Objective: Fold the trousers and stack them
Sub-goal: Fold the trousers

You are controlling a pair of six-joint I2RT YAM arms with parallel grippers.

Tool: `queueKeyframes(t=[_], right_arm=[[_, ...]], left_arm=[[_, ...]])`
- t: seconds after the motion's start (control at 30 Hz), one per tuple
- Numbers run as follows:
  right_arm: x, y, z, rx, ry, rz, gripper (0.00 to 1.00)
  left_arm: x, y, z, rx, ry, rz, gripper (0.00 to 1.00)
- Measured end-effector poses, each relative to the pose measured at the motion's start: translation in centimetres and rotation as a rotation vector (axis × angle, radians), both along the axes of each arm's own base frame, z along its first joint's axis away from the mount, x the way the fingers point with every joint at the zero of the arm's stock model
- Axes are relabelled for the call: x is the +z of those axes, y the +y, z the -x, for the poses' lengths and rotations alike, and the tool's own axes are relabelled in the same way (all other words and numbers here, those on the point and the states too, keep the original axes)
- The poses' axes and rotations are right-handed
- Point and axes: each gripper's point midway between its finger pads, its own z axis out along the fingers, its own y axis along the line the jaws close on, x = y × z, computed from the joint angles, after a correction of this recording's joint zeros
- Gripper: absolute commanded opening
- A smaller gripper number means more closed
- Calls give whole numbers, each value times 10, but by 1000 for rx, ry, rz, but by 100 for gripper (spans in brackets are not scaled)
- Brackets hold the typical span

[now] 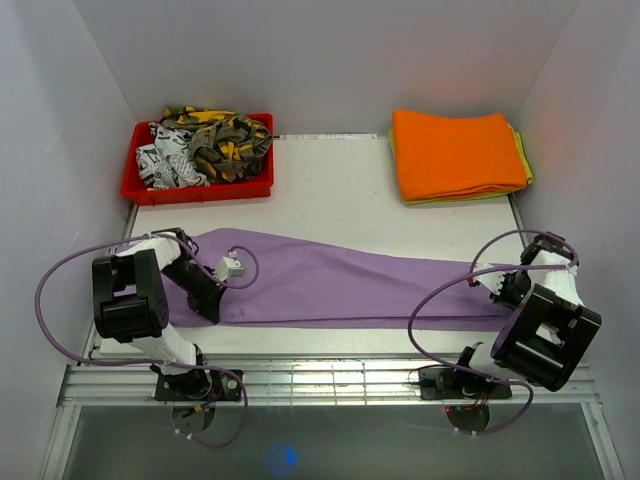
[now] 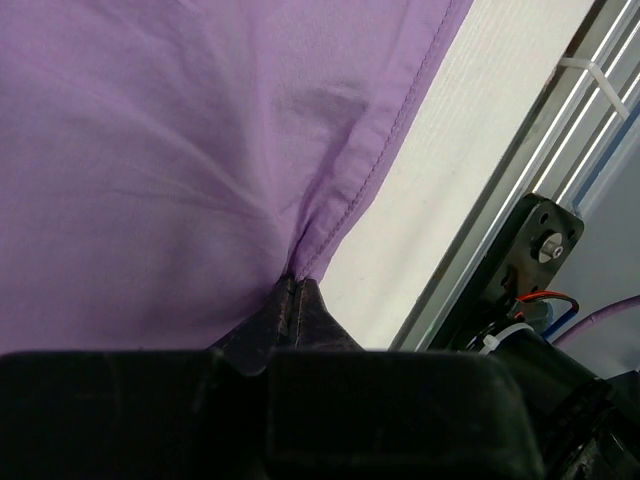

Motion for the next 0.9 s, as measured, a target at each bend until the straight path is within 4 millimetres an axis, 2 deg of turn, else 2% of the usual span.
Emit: queueKeyframes(t=[0.13,0.17,0.23,0.27,0.33,0.37,0.4,0.47,0.53,0.6,0.7,0.77,0.8,0.83,0.9], right_arm=[[-5,1,7,16,25,-4,8],[-9,3,12,21,41,-5,12],[-19,5,23,28,75,-3,28],[-24,8,30,32,98,-5,45],[-25,9,39,37,132,-1,67],[-24,9,40,32,133,-2,75],[-22,9,40,30,135,-5,77],[-14,10,34,25,123,-24,78],[3,6,19,10,86,-37,77],[26,2,-4,-15,28,-63,74],[61,-2,-42,-68,-64,-122,67],[76,0,-63,-119,-113,-174,54],[80,2,-71,-147,-127,-207,50],[82,4,-77,-184,-137,-239,45],[81,11,-87,-269,-136,-307,40]], left_arm=[[1,1,-2,4,16,0,0],[1,1,-3,3,17,0,3],[2,1,-4,1,16,1,9],[2,1,-4,-3,13,1,18],[2,2,-5,-14,1,2,24],[2,2,-5,-20,-3,3,26],[2,2,-4,-25,-5,4,29],[3,3,-3,-37,-10,2,31],[4,5,-3,-50,-18,-5,35],[4,5,-3,-59,-20,-6,36],[7,8,-8,-80,-42,-6,45],[11,11,-19,-100,-95,-8,58],[14,12,-28,-110,-135,-8,59],[18,13,-38,-117,-181,-8,76],[32,12,-56,-132,-281,-2,78]])
